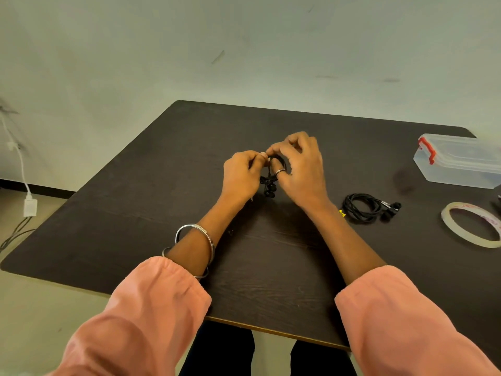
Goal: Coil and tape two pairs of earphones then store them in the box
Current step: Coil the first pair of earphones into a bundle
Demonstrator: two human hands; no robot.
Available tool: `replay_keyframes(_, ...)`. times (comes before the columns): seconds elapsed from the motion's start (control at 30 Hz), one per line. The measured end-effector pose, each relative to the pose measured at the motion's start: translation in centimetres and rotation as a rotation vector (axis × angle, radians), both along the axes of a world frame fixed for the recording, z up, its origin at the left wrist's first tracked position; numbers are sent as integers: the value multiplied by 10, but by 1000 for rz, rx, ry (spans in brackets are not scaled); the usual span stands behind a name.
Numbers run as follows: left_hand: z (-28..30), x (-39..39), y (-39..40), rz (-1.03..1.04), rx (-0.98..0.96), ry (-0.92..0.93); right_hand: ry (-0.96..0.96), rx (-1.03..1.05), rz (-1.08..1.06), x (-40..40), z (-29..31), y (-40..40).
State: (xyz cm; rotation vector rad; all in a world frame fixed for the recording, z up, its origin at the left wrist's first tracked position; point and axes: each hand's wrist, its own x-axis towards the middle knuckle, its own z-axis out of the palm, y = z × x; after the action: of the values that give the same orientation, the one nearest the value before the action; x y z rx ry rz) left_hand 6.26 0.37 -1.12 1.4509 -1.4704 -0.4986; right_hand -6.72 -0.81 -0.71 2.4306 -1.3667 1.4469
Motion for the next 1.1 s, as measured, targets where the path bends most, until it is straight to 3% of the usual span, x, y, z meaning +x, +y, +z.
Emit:
replay_keyframes(0.03,0,-1,1,-7,11,13,71,-76,-40,-1,1,0)
replay_keyframes(0.1,1,-5,3,-21,-11,-31,21,-94,-89,1,1,2)
replay_keyframes(0.33,3,-18,10,-74,-89,-209,-714,462,-198,5,4,3)
replay_keyframes(0.43,3,-16,6,-62,-95,-261,-979,651,-113,4,10,4)
replay_keyframes(0.53,4,-7,1,6,-126,-297,-1103,858,30,5,18,3)
replay_keyframes(0.7,4,10,-5,74,-146,-311,-1088,1090,300,9,18,6)
replay_keyframes(0.87,4,11,-3,65,-199,-272,-1051,1092,429,5,14,7)
replay_keyframes(0.9,5,10,-3,67,-186,-207,-996,1041,424,6,13,7)
replay_keyframes(1.0,14,6,0,84,-80,258,-807,888,404,9,13,8)
replay_keyframes(1.1,20,5,4,73,-71,367,-791,888,425,8,14,8)
